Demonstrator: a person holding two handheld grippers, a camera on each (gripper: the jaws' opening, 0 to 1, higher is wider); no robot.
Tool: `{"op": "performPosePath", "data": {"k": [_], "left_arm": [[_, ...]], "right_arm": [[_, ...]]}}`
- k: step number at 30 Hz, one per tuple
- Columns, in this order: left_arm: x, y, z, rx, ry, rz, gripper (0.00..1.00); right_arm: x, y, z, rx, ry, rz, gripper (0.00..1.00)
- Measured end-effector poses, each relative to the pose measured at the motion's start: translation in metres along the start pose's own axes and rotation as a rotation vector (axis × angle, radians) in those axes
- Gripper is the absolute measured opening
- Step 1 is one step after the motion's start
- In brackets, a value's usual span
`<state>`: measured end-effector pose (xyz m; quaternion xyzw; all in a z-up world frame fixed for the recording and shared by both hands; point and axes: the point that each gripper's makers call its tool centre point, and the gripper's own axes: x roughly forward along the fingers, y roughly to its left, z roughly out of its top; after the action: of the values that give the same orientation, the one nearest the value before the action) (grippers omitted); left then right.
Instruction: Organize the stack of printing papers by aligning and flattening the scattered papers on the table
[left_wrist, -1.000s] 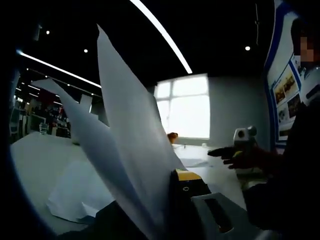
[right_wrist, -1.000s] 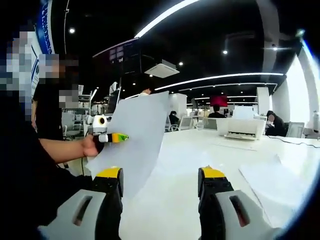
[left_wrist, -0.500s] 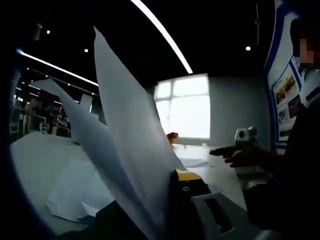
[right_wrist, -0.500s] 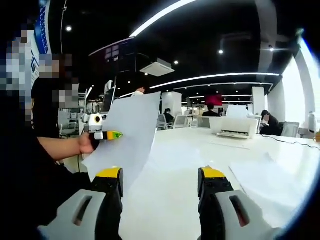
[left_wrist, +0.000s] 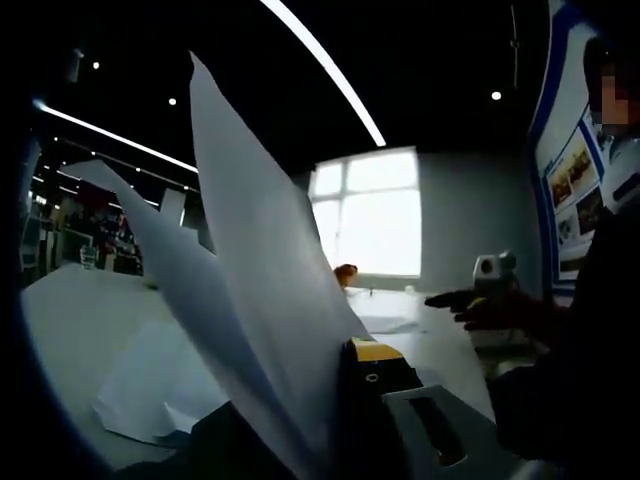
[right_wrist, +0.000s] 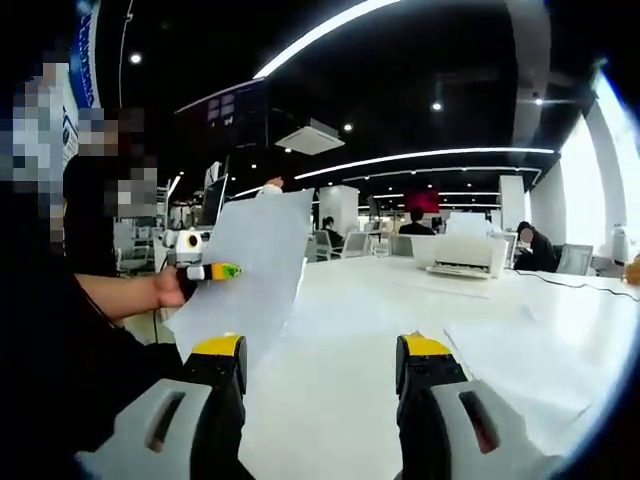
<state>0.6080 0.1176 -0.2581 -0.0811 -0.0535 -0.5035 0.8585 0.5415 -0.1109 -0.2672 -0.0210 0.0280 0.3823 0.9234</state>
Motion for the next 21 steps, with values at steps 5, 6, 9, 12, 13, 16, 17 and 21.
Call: {"op": "performPosePath", "data": {"k": [5,6,9,12,13,16,17,21], "left_arm": [[0.000,0.000,0.000,0.000,-0.001,-0.001,0.08],[0.000,0.000,0.000,-0.002,-0.002,-0.001,0.08],[0.000,0.001,0.000,-0.004,0.000,0.000,0.08],[0.000,0.002,-0.001,-0.006,0.004,-0.001,0.08],[0.000,0.002,-0.001,-0.005,0.005,0.000,0.08],[0.001,0.003,-0.002,-0.005,0.005,0.001,0.08],[0.001,0.003,-0.002,-0.004,0.004,0.001,0.08],[0.001,0.004,-0.002,-0.005,0.006,0.003,0.08]], "right_arm": [[-0.004,-0.002,-0.001,-0.008,0.014,-0.008,0.56],[-0.006,-0.003,0.000,-0.009,0.014,-0.011,0.56],[-0.008,-0.003,0.002,-0.019,0.018,-0.015,0.56],[-0.010,-0.004,0.003,-0.022,0.019,-0.018,0.56],[-0.010,-0.005,0.002,-0.021,0.019,-0.018,0.56],[-0.010,-0.007,0.000,-0.021,0.027,-0.019,0.56],[-0.010,-0.007,0.000,-0.022,0.030,-0.018,0.56],[-0.011,-0.006,0.000,-0.026,0.033,-0.014,0.56]]}}
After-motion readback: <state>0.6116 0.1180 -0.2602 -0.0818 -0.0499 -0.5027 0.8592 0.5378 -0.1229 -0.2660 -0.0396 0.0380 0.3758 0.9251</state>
